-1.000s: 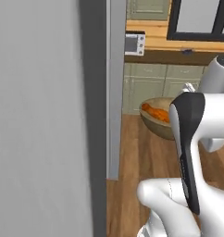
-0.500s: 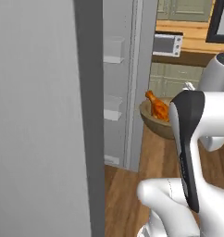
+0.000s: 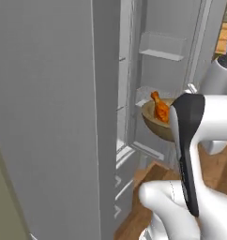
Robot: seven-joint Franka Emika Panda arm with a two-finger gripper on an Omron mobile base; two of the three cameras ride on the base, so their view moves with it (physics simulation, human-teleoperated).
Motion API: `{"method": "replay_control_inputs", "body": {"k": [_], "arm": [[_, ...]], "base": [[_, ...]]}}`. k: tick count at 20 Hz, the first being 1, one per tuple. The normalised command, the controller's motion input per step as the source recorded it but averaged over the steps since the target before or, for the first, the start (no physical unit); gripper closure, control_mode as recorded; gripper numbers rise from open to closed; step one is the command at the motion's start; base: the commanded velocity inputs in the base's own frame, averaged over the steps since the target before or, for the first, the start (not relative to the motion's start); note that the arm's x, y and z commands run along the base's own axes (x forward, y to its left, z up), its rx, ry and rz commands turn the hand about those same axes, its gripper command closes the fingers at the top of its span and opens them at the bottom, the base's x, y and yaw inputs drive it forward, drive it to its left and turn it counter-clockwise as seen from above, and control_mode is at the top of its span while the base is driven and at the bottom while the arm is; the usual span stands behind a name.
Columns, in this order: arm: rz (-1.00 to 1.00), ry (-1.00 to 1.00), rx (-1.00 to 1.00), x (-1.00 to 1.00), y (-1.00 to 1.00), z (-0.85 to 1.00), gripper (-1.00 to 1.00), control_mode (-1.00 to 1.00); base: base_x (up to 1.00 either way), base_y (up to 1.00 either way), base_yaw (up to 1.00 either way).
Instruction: Pick the chicken drumstick and lemon from their plates and place them in the bowl. Then put the bowl in the fridge.
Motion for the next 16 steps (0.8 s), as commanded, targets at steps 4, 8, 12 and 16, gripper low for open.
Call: {"method": "replay_control_inputs", "body": {"k": [4,8,12,16], "arm": [[0.00,0.00,0.00,0.00,0.00,0.00,1.00,1.00],[0.00,0.00,0.00,0.00,0.00,0.00,1.00,1.00],[0.00,0.00,0.00,0.00,0.00,0.00,1.00,1.00],[0.00,0.00,0.00,0.00,0.00,0.00,1.00,1.00]], "base": [[0.52,-0.33,0.73],[0.71,-0.32,0.66],[0.43,0.03,0.61],[0.00,0.15,0.45]]}}
